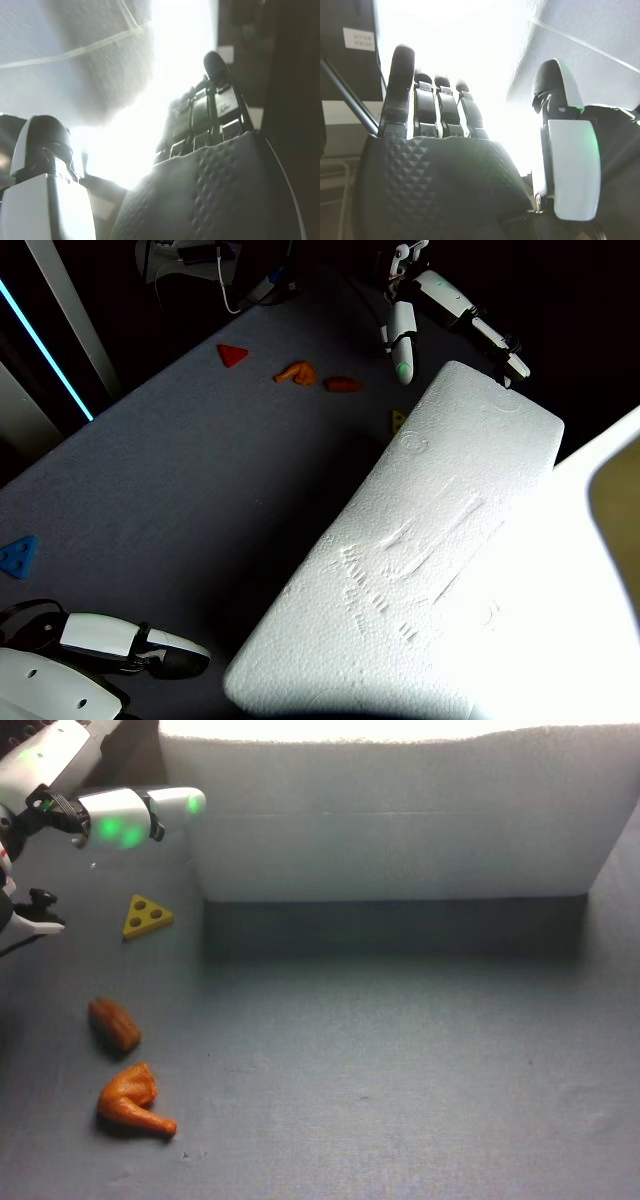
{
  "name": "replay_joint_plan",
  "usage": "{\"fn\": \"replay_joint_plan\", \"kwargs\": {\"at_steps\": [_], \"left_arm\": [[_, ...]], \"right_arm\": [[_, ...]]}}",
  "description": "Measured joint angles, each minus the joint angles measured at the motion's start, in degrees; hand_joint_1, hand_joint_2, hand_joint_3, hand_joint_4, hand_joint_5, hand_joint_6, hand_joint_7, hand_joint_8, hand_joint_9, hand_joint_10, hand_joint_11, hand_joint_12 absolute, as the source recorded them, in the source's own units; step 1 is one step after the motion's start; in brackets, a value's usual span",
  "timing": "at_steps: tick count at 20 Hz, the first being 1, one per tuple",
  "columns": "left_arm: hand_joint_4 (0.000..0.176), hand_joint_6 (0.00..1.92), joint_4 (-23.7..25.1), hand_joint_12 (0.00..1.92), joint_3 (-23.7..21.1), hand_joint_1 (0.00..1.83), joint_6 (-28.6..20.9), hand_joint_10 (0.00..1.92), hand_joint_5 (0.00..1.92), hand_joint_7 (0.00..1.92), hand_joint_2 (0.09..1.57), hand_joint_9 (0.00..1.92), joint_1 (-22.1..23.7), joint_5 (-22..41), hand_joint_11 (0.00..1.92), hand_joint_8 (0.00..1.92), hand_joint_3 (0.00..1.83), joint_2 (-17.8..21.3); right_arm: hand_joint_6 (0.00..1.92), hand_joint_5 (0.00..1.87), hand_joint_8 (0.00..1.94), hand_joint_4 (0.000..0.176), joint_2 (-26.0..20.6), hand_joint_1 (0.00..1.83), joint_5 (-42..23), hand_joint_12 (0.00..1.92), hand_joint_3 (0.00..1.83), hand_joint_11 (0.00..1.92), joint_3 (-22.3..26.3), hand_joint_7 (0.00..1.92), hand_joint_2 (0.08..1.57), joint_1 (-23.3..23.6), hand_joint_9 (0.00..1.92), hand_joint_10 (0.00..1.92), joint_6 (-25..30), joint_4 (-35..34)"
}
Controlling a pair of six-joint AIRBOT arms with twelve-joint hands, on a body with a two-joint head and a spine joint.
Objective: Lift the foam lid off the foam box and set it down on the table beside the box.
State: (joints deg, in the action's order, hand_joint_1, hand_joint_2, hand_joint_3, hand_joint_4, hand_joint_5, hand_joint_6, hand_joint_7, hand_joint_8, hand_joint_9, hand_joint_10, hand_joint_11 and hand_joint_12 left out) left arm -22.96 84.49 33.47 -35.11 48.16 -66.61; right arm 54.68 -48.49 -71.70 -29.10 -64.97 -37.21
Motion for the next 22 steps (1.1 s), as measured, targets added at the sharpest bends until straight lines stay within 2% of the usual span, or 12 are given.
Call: {"fn": "replay_joint_plan", "kwargs": {"at_steps": [2,4,7,12,17,18,20,21,22], "left_arm": [[0.0,0.0,-0.7,0.46,0.6,0.58,-0.6,0.0,0.0,0.0,1.02,0.0,0.0,0.0,0.0,0.0,0.0,-0.4],[0.0,0.0,-0.9,0.4,1.4,0.58,-0.7,0.0,0.0,0.0,1.02,0.0,0.1,-1.2,0.0,0.0,0.0,-1.0],[0.0,0.0,-1.1,0.37,2.3,0.57,-1.1,0.0,0.0,0.0,1.03,0.0,0.7,-2.4,0.0,0.0,0.0,-1.8],[0.0,0.0,-0.2,0.51,3.3,0.51,-1.9,0.0,0.0,0.0,1.05,0.0,1.6,-3.2,0.0,0.0,0.0,-2.6],[0.0,0.0,0.1,0.48,3.6,0.52,-2.6,0.0,0.0,0.0,1.06,0.0,1.7,-3.6,0.0,0.0,0.0,-3.0],[0.0,0.0,0.1,0.35,3.7,0.52,-2.9,0.0,0.0,0.0,1.08,0.0,1.8,-3.7,0.0,0.0,0.0,-3.3],[0.0,0.0,0.8,0.34,3.7,0.52,-3.0,0.0,0.0,0.0,1.09,0.0,1.9,-3.9,0.0,0.0,0.0,-3.3],[0.0,0.0,1.2,0.23,4.2,0.53,-3.1,0.0,0.0,0.0,1.08,0.0,2.1,-4.0,0.0,0.0,0.0,-3.6],[0.0,0.0,0.9,0.37,4.3,0.54,-3.4,0.0,0.01,0.0,1.06,0.0,2.1,-3.9,0.0,0.0,0.0,-4.0]], "right_arm": [[0.0,0.0,0.0,0.0,0.6,0.56,0.6,1.92,0.0,0.0,-0.6,0.0,1.17,0.4,0.0,0.0,0.0,-0.4],[0.0,0.0,0.0,0.0,0.8,0.55,1.4,1.66,0.0,0.0,-1.2,0.0,1.16,0.6,0.05,0.04,-0.1,-0.6],[0.0,0.0,0.0,0.0,1.2,0.47,2.1,1.66,0.0,0.0,-1.9,0.0,1.15,1.5,0.01,0.05,-0.1,-0.7],[0.0,0.0,0.0,0.0,1.8,0.5,2.9,1.54,0.0,0.0,-2.3,0.0,1.12,1.8,0.0,0.0,0.7,-0.4],[0.0,0.0,0.0,0.0,2.2,0.51,3.0,1.53,0.0,0.0,-2.4,0.0,1.12,2.4,0.0,0.0,1.6,1.2],[0.0,0.0,0.0,0.0,2.3,0.51,2.9,0.99,0.0,0.0,-2.4,0.0,1.12,2.5,0.0,0.0,1.9,1.4],[0.0,0.0,0.0,0.0,2.4,0.52,3.0,0.92,0.0,0.0,-2.4,0.0,1.11,2.5,0.0,0.0,2.2,1.7],[0.0,0.0,0.0,0.0,2.4,0.52,3.0,0.48,0.0,0.0,-2.5,0.0,1.12,2.5,0.0,0.0,2.2,2.0],[0.0,0.0,0.0,0.0,2.4,0.51,3.0,0.42,0.0,0.0,-2.6,0.0,1.11,2.6,0.0,0.0,2.2,2.1]]}}
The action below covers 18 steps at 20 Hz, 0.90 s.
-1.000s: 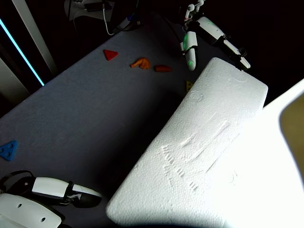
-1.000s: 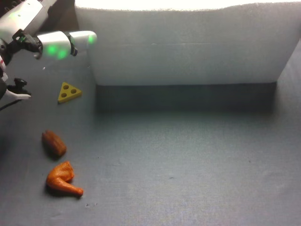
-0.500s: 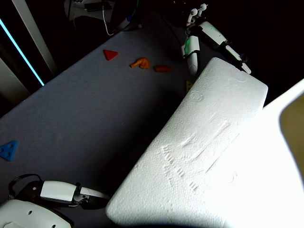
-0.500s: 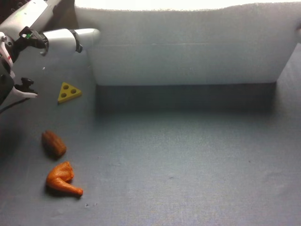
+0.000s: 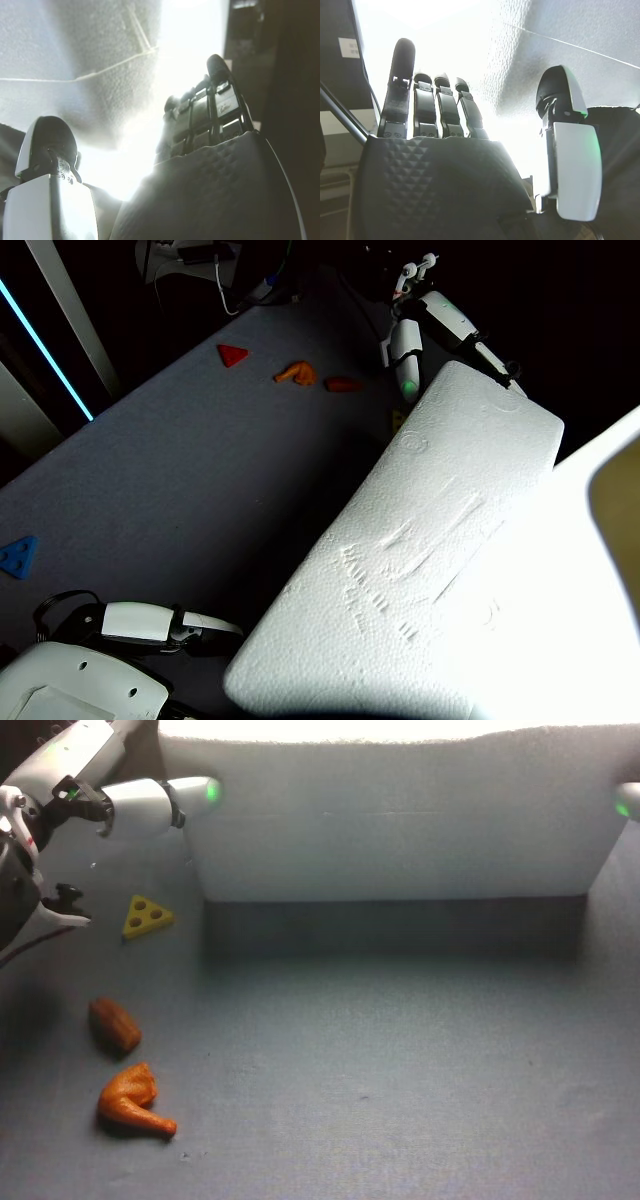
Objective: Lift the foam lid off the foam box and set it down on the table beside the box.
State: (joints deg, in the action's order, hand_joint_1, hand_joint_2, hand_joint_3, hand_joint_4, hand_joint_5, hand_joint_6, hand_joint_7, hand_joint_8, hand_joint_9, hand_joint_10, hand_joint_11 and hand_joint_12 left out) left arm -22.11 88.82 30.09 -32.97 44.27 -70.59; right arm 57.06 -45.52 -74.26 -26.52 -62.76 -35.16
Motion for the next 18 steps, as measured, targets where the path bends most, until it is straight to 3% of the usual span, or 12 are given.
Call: {"fn": "replay_joint_plan", "kwargs": {"at_steps": [2,4,5,7,8,9,10,11,14,15,17,18], "left_arm": [[0.0,0.0,0.6,0.54,0.2,0.51,-0.2,0.0,0.01,0.0,1.07,0.0,0.1,-0.3,0.0,0.0,0.0,-0.4],[0.0,0.01,0.6,0.64,0.4,0.49,-0.4,0.0,0.03,0.0,1.06,0.0,0.1,-0.4,0.0,0.0,0.0,-0.6],[0.0,0.01,0.6,0.51,0.5,0.48,-0.6,0.0,0.05,0.0,1.07,0.0,0.1,-0.5,0.0,0.0,0.0,-0.6],[0.0,0.01,0.7,0.86,0.6,0.48,-0.8,0.02,0.13,0.05,1.06,0.07,0.2,-0.6,0.0,0.01,0.0,-0.6],[0.0,0.01,0.6,0.96,0.6,0.46,-1.0,0.02,0.16,0.07,1.05,0.08,0.2,-0.5,0.0,0.01,0.0,-0.6],[0.0,0.01,0.7,1.0,0.6,0.44,-1.1,0.02,0.19,0.11,1.07,0.11,0.2,-0.1,0.0,0.01,0.0,-0.6],[0.0,0.02,0.6,0.92,0.6,0.47,-1.2,0.02,0.23,0.12,1.09,0.11,0.2,0.1,0.0,0.0,0.0,-0.6],[0.0,0.02,0.6,0.82,0.6,0.47,-1.2,0.01,0.25,0.09,1.09,0.07,0.2,0.2,0.0,0.0,0.0,-0.6],[0.0,0.01,0.3,0.86,0.7,0.45,-1.4,0.02,0.26,0.13,1.1,0.1,0.2,0.4,0.0,0.01,0.0,-0.6],[0.0,0.0,0.3,0.84,0.7,0.46,-1.6,0.01,0.25,0.11,1.1,0.08,0.2,0.6,0.0,0.0,0.0,-0.6],[0.0,0.0,0.3,0.78,0.7,0.49,-1.7,0.0,0.22,0.08,1.11,0.07,0.2,0.8,0.0,0.0,0.0,-0.6],[0.0,0.0,0.3,0.78,0.7,0.49,-1.7,0.0,0.22,0.08,1.11,0.07,0.2,1.0,0.0,0.0,0.0,-0.6]], "right_arm": [[0.0,0.0,0.0,0.0,0.0,0.5,0.0,0.09,0.0,0.0,0.0,0.0,1.12,0.3,0.0,0.0,0.2,0.0],[0.0,0.0,0.0,0.0,0.1,0.52,-0.2,0.02,0.0,0.0,-0.1,0.0,1.12,0.3,0.0,0.0,1.0,0.4],[0.0,0.0,0.0,0.0,0.5,0.5,-0.2,0.0,0.02,0.0,-0.3,0.0,1.18,0.3,0.0,0.0,1.3,0.4],[0.78,0.04,0.05,0.0,0.5,0.65,-0.3,1.11,0.0,0.0,-0.4,0.21,1.2,0.3,0.1,0.31,2.0,0.4],[1.1,0.04,0.07,0.0,0.5,0.66,-0.6,1.38,0.0,0.0,-0.4,0.26,1.2,0.3,0.02,0.62,2.5,0.4],[0.98,0.01,0.04,0.0,0.5,0.69,-1.1,1.34,0.0,0.0,-0.7,0.22,1.19,0.3,0.0,0.54,2.6,0.4],[0.78,0.0,0.02,0.0,0.5,0.67,-1.3,1.2,0.0,0.0,-0.8,0.21,1.19,0.3,0.0,0.46,2.7,0.4],[0.75,0.02,0.01,0.0,0.5,0.67,-1.3,1.1,0.0,0.0,-0.8,0.19,1.2,0.3,0.0,0.41,2.8,0.4],[0.59,0.04,0.01,0.0,0.5,0.62,-1.3,1.23,0.0,0.0,-0.8,0.21,1.21,0.3,0.0,0.51,2.9,0.5],[0.62,0.08,0.02,0.0,0.5,0.68,-1.3,1.3,0.0,0.0,-0.7,0.25,1.2,0.3,0.0,0.59,2.9,0.4],[0.74,0.02,0.01,0.0,0.5,0.68,-1.3,0.92,0.0,0.0,-0.7,0.16,1.19,0.3,0.0,0.31,3.0,0.4],[0.74,0.02,0.01,0.0,0.5,0.68,-1.3,0.92,0.0,0.0,-0.6,0.16,1.19,0.3,0.0,0.31,3.1,0.4]]}}
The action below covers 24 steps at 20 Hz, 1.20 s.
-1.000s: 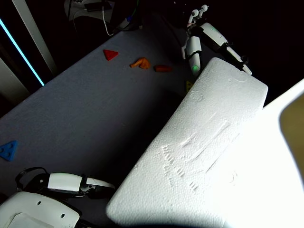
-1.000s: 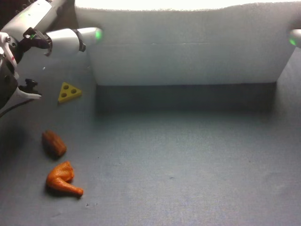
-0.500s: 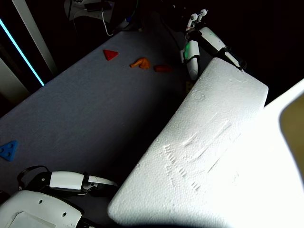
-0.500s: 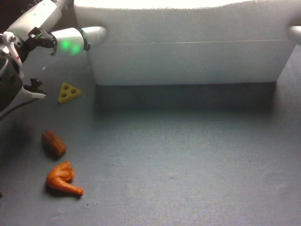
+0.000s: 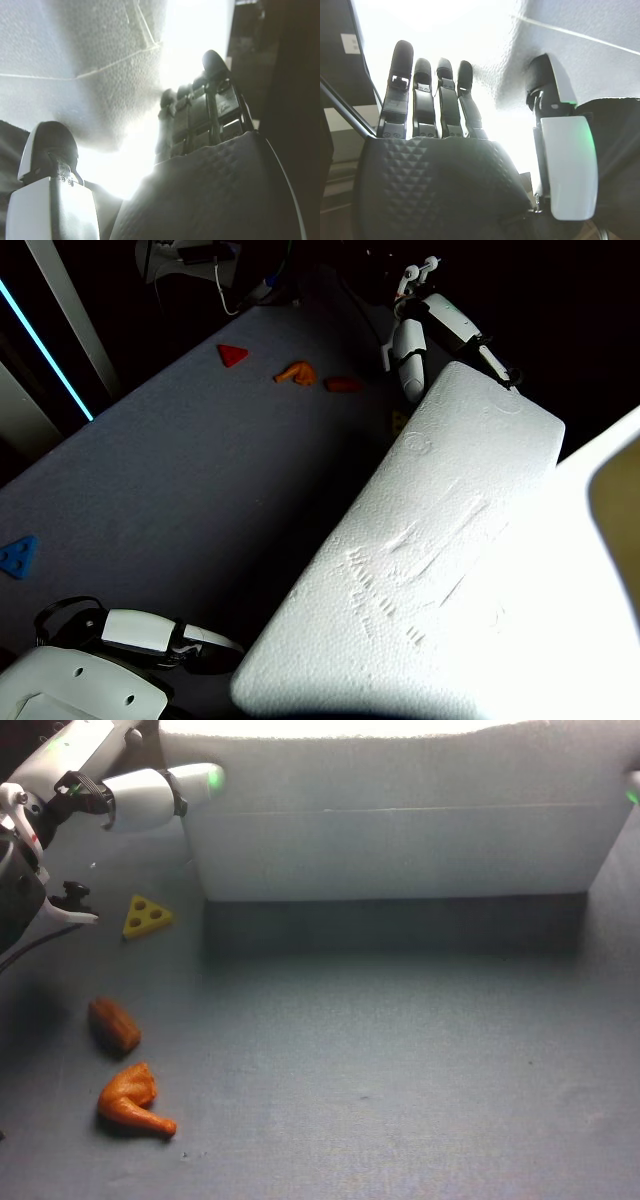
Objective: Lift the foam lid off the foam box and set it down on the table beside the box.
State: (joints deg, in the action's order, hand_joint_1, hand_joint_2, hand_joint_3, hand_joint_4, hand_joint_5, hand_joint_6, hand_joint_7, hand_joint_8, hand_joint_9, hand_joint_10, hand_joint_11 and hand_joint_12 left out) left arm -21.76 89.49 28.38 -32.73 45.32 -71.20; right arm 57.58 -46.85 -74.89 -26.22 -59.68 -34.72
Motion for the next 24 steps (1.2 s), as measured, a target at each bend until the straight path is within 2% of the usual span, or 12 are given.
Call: {"fn": "replay_joint_plan", "kwargs": {"at_steps": [3,4,5,7,9,12,13,15,17,19,22,24], "left_arm": [[0.0,0.0,-0.1,0.86,-0.8,0.44,0.0,0.0,0.2,0.05,1.11,0.08,-0.2,0.6,0.0,0.0,0.0,0.3],[0.0,0.0,0.1,0.71,-1.0,0.47,0.0,0.0,0.21,0.02,1.09,0.01,-0.3,0.8,0.0,0.0,0.0,0.7],[0.0,0.0,0.1,0.71,-1.3,0.47,0.0,0.0,0.21,0.02,1.09,0.01,-0.3,1.0,0.0,0.0,0.0,0.9],[0.0,0.0,0.3,0.07,-1.7,0.47,0.0,0.0,0.2,0.0,1.08,0.0,-0.3,1.7,0.0,0.0,0.0,1.2],[0.0,0.0,0.4,0.0,-2.8,0.44,0.0,0.0,0.2,0.0,1.07,0.0,-0.3,3.4,0.01,0.0,0.0,2.3],[0.0,0.01,0.9,0.01,-3.9,0.44,0.0,0.0,0.21,0.0,1.05,0.0,-0.3,5.4,0.02,0.0,0.0,3.6],[0.004,0.01,1.1,0.0,-4.7,0.48,0.0,0.0,0.21,0.0,1.05,0.0,-0.4,6.3,0.0,0.0,0.0,4.2],[0.003,0.0,1.2,0.0,-5.6,0.46,0.0,0.0,0.21,0.0,1.05,0.0,-0.7,7.5,0.0,0.0,0.0,4.9],[0.018,0.01,1.6,0.02,-6.7,0.43,0.0,0.0,0.22,0.0,1.04,0.0,-1.1,8.4,0.04,0.0,0.0,5.6],[0.0,0.01,2.2,0.51,-8.0,0.47,0.1,0.0,0.2,0.0,1.06,0.0,-1.9,9.2,0.0,0.0,0.0,6.6],[0.0,0.0,2.3,0.79,-9.6,0.44,0.3,0.0,0.2,0.0,1.07,0.0,-2.8,11.0,0.0,0.0,0.0,7.9],[0.0,0.0,2.4,0.09,-11.3,0.43,0.3,0.0,0.2,0.0,1.07,0.0,-3.8,13.0,0.0,0.0,0.0,9.2]], "right_arm": [[0.64,0.03,0.0,0.0,-0.1,0.67,-0.4,0.71,0.0,0.0,0.7,0.14,1.18,0.0,0.0,0.22,0.6,0.0],[0.75,0.01,0.01,0.0,-0.1,0.67,-0.9,1.02,0.0,0.0,1.1,0.16,1.18,0.0,0.0,0.33,0.6,0.0],[0.75,0.01,0.01,0.0,-0.1,0.67,-1.3,1.02,0.0,0.0,1.3,0.16,1.18,0.0,0.0,0.33,0.6,0.0],[0.85,0.0,0.03,0.0,-0.1,0.66,-1.8,1.19,0.0,0.0,1.4,0.22,1.19,0.0,0.0,0.53,0.8,0.2],[0.85,0.0,0.02,0.0,-0.5,0.68,-3.2,1.24,0.0,0.0,2.4,0.22,1.19,0.0,0.0,0.54,1.0,0.9],[0.54,0.0,0.0,0.0,-1.7,0.63,-3.8,1.12,0.0,0.0,3.8,0.17,1.2,0.0,0.0,0.44,1.0,2.4],[0.46,0.0,0.01,0.0,-2.3,0.67,-4.3,1.2,0.0,0.0,4.4,0.14,1.2,0.0,0.0,0.41,1.1,3.1],[0.57,0.0,0.05,0.0,-3.2,0.64,-5.1,1.65,0.0,0.0,5.8,0.22,1.19,0.0,0.0,0.81,1.2,3.5],[0.59,0.0,0.08,0.0,-4.4,0.59,-6.3,1.76,0.0,0.0,6.9,0.22,1.2,0.0,0.0,0.81,1.1,4.1],[0.6,0.0,0.11,0.0,-5.2,0.6,-7.3,1.75,0.0,0.0,7.8,0.24,1.19,0.0,0.0,0.8,1.1,4.8],[0.51,0.0,0.35,0.0,-6.4,0.57,-8.7,1.82,0.0,0.0,9.6,0.15,1.21,-0.6,0.0,0.84,1.1,5.8],[0.57,0.0,0.6,0.0,-7.5,0.56,-10.1,1.85,0.0,0.0,11.4,0.04,1.23,-1.6,0.0,0.9,1.0,6.5]]}}
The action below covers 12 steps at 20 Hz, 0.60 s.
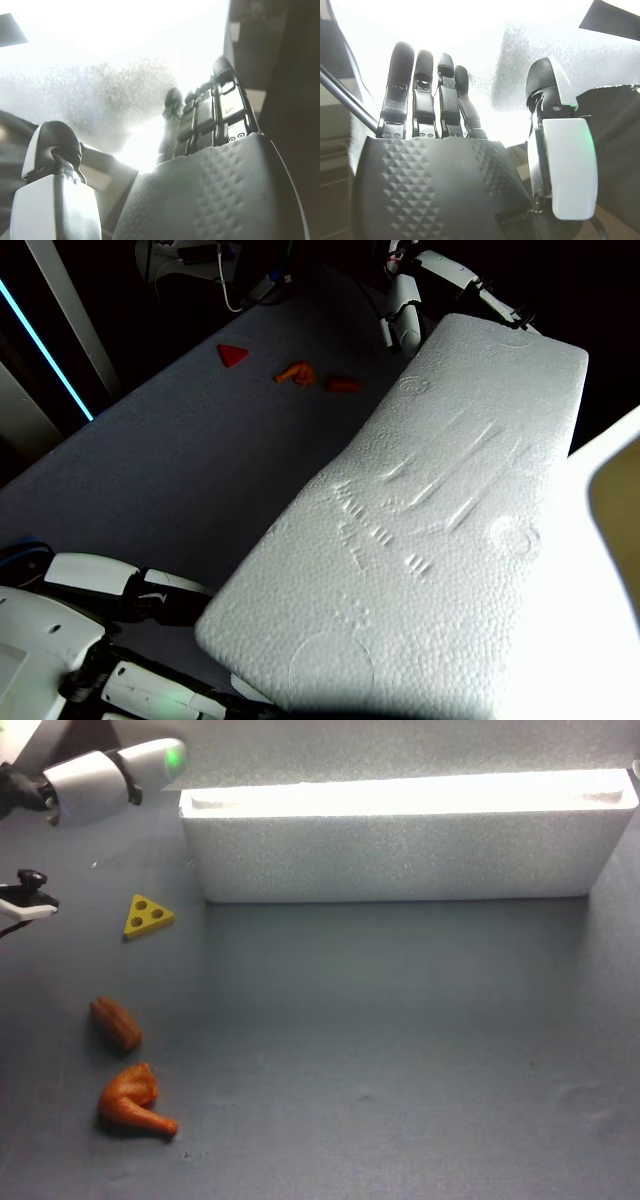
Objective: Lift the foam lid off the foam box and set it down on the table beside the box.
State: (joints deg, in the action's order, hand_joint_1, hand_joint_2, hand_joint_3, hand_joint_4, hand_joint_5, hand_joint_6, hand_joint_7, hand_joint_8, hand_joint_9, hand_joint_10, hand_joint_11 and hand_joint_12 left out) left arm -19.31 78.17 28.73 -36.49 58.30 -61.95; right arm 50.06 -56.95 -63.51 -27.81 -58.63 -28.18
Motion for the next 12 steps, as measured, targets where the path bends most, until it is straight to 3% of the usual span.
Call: {"fn": "replay_joint_plan", "kwargs": {"at_steps": [1,2,3,5,6,8,10,12], "left_arm": [[0.0,0.0,0.1,0.02,-1.0,0.39,0.2,0.0,0.19,0.0,1.06,0.0,-0.5,0.9,0.0,0.0,0.0,0.6],[0.006,0.0,0.2,0.0,-1.5,0.35,0.4,0.0,0.19,0.0,1.06,0.0,-0.9,1.5,0.0,0.0,0.0,1.0],[0.018,0.0,0.4,0.0,-2.3,0.35,0.7,0.0,0.19,0.0,1.05,0.0,-1.1,1.9,0.0,0.0,0.0,1.5],[0.02,0.01,0.6,0.0,-3.6,0.36,0.8,0.0,0.22,0.0,1.05,0.0,-2.1,3.5,0.0,0.0,0.0,2.5],[0.0,0.01,0.6,0.0,-4.3,0.4,1.0,0.0,0.22,0.0,1.07,0.0,-2.9,4.6,0.0,0.0,0.0,3.0],[0.0,0.02,0.6,0.0,-5.8,0.41,1.1,0.0,0.24,0.0,1.08,0.0,-4.4,6.0,0.0,0.0,0.01,4.1],[0.0,0.02,0.5,0.0,-7.3,0.37,1.5,0.0,0.26,0.0,1.07,0.0,-5.2,7.2,0.0,0.0,0.0,5.2],[0.0,0.03,0.3,0.0,-8.3,0.38,1.9,0.0,0.28,0.0,1.06,0.0,-5.8,8.5,0.0,0.0,0.0,6.1]], "right_arm": [[0.56,0.0,0.65,0.0,-0.5,0.57,-0.5,1.83,0.0,0.0,0.7,0.06,1.24,-0.5,0.0,0.97,0.0,0.1],[0.54,0.0,0.64,0.0,-0.7,0.56,-0.9,1.83,0.0,0.0,1.1,0.04,1.24,-0.9,0.0,0.91,0.0,0.2],[0.57,0.0,0.68,0.0,-1.2,0.59,-1.3,1.88,0.0,0.0,1.7,0.04,1.23,-1.3,0.0,0.96,0.0,0.4],[0.6,0.0,0.7,0.0,-2.1,0.58,-2.6,1.88,0.0,0.0,3.0,0.05,1.23,-2.0,0.0,0.97,0.0,0.9],[0.63,0.0,0.79,0.0,-2.8,0.56,-3.5,1.91,0.0,0.0,3.8,0.09,1.23,-2.6,0.0,1.17,0.0,1.7],[0.64,0.0,0.79,0.0,-3.7,0.56,-4.8,1.87,0.0,0.0,5.3,0.01,1.23,-3.9,0.0,0.98,0.0,2.3],[0.73,0.0,0.51,0.0,-4.7,0.53,-5.8,1.81,0.0,0.0,6.9,0.0,1.25,-5.1,0.0,0.57,0.0,2.8],[0.76,0.0,0.41,0.0,-5.2,0.53,-6.4,1.75,0.0,0.0,7.7,0.0,1.25,-5.7,0.0,0.4,0.0,3.4]]}}
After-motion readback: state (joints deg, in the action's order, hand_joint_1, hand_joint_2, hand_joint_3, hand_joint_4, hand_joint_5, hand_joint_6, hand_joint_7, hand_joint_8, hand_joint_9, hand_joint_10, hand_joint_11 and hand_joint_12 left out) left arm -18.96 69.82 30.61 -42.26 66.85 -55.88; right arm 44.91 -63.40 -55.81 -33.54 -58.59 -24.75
